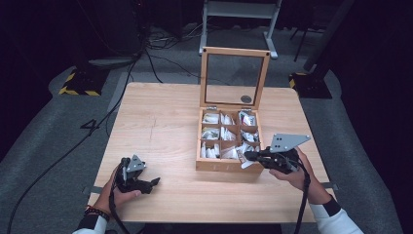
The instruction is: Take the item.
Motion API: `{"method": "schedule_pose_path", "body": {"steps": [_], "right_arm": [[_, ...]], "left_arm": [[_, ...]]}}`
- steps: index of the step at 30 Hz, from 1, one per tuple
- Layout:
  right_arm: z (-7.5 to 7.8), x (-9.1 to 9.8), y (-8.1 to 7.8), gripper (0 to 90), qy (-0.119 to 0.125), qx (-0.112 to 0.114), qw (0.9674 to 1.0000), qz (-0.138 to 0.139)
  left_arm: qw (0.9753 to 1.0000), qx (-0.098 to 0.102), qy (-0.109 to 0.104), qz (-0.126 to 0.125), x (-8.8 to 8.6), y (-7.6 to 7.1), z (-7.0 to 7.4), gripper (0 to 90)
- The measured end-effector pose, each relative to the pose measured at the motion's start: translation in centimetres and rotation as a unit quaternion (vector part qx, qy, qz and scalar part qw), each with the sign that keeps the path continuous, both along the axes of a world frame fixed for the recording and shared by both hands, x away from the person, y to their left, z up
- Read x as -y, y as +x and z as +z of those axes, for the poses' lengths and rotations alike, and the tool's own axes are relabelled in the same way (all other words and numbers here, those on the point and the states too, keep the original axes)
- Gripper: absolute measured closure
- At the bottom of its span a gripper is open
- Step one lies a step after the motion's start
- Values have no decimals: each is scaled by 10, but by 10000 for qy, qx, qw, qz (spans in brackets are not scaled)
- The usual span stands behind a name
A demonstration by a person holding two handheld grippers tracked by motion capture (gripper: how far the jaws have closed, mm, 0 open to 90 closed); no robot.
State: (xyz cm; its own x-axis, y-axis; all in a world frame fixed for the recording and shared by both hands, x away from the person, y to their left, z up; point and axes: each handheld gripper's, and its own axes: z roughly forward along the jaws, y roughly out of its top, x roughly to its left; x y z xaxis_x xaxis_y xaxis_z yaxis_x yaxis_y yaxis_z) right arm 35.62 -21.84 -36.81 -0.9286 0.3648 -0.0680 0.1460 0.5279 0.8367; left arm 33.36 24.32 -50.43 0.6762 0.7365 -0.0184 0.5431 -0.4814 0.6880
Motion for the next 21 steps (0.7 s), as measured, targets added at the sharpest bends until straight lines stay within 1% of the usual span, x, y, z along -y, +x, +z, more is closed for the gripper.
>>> {"method": "schedule_pose_path", "body": {"steps": [11, 15, 19, 21], "right_arm": [[-15, -10, -8, 900, -247, -118, 9994, 233], [-25, -17, -12, 900, -381, -202, 9985, 342], [-37, -24, -15, 900, -536, -310, 9968, 504], [-43, -28, -16, 900, -613, -350, 9961, 539]], "left_arm": [[10000, 3, 2, -1, 0, 0, 0, 147], [10000, 3, 3, -1, 0, 0, 0, 147], [10000, 2, 1, -1, 0, 0, 0, 147], [10000, 4, 3, -1, 0, 0, 0, 147]]}}
